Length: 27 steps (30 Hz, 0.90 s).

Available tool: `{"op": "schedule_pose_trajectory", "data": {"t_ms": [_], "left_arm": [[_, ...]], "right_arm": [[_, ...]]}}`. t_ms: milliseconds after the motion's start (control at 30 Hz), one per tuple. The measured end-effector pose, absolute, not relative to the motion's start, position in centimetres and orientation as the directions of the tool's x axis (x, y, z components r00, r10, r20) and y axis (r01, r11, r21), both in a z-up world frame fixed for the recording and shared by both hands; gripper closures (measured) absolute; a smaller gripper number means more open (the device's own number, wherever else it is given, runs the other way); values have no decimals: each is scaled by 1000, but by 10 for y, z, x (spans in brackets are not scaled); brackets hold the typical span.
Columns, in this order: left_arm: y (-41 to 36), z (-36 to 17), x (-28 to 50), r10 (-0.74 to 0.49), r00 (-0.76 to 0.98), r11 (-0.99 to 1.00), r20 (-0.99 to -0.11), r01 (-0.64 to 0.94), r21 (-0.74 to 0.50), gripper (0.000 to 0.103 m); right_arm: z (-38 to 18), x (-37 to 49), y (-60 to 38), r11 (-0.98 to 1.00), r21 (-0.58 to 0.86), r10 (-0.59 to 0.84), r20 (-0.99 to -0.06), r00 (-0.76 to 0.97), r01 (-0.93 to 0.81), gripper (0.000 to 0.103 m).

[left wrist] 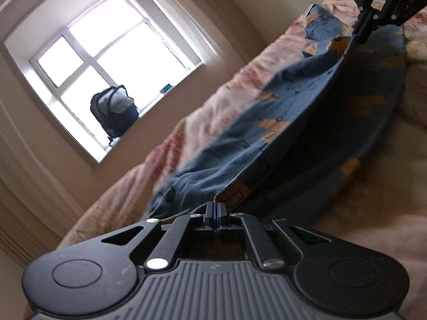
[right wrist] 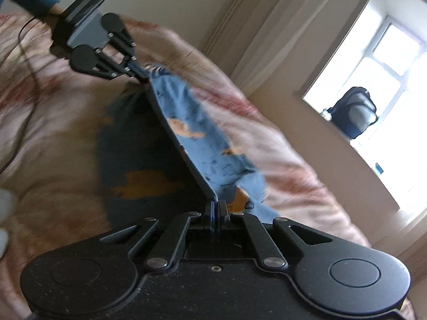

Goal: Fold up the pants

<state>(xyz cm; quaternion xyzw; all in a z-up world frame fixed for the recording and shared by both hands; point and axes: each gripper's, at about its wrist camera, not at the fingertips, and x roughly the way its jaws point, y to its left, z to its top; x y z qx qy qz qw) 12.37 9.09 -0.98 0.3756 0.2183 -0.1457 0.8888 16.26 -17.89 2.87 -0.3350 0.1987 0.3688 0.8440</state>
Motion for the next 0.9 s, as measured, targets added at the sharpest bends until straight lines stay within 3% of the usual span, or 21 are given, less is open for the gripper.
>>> {"op": "schedule_pose_trajectory", "data": {"t_ms": [233,433,667,900], "left_arm": [[92,-12,119,-101,875,697,-473,402,594,103],[94,10,104,-119,892,732,-437,376,568,103],[92,-5,93,-134,844,699,-519,452,554,103],[93,-16,91,-114,812,665,-572,490,563,103]], "right_arm": [[-1,157,-174,537,-387,458,-613,644,-750,103],[10,162,-176,561,-410,453,-574,682,-719,103],[29,132,-182,523,-428,472,-575,668,-737,103],[-5,103,-176,478,-401,461,-642,612,-781,103]]}}
